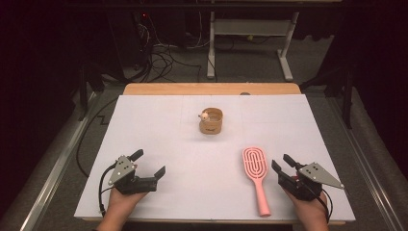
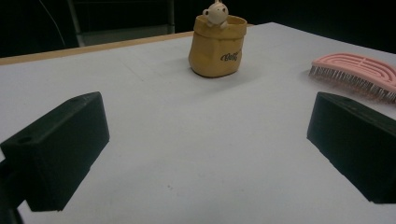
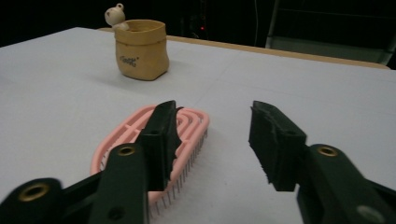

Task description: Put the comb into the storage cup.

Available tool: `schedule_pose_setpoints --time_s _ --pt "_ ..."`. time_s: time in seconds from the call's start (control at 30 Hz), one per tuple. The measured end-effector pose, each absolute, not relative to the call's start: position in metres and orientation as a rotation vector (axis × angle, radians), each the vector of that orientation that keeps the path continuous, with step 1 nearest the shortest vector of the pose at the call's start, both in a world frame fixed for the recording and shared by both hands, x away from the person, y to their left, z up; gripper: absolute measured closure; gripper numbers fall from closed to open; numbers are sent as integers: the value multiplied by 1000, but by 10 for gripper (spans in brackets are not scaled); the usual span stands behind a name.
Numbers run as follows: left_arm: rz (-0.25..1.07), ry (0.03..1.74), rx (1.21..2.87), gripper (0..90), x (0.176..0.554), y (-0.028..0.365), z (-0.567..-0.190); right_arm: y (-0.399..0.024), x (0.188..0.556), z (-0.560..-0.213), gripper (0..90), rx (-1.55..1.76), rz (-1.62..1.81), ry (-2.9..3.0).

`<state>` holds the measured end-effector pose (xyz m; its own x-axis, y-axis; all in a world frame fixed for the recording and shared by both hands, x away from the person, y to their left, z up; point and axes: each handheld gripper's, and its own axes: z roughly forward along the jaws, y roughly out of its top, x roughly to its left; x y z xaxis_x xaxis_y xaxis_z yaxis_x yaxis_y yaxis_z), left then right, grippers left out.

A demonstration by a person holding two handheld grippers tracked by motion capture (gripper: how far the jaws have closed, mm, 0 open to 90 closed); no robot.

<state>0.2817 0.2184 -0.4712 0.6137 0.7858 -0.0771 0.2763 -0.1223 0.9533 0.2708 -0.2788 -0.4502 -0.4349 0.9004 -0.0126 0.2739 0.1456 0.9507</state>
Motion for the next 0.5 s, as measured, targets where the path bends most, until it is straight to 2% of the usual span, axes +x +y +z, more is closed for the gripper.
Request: schedule_pose_setpoints --time_s 0.03,0.13,0.3,0.37,0.43,0.5 --pt "551 884 1687 0 282 218 -471 -279 271 -450 553 1124 1303 1810" --pt "547 885 1687 0 282 219 -471 -277 270 -449 669 1122 1322 1847" --pt "550 882 1685 0 281 219 -471 -273 271 -447 736 1106 1338 1902" --pt "547 887 1687 0 281 219 -471 -268 269 -446 841 1069 1356 1938" --pt "550 891 1686 0 282 220 -471 -265 269 -445 900 1037 1376 1968" --pt "551 896 1684 0 283 220 -471 -264 269 -445 900 1030 1386 1979"
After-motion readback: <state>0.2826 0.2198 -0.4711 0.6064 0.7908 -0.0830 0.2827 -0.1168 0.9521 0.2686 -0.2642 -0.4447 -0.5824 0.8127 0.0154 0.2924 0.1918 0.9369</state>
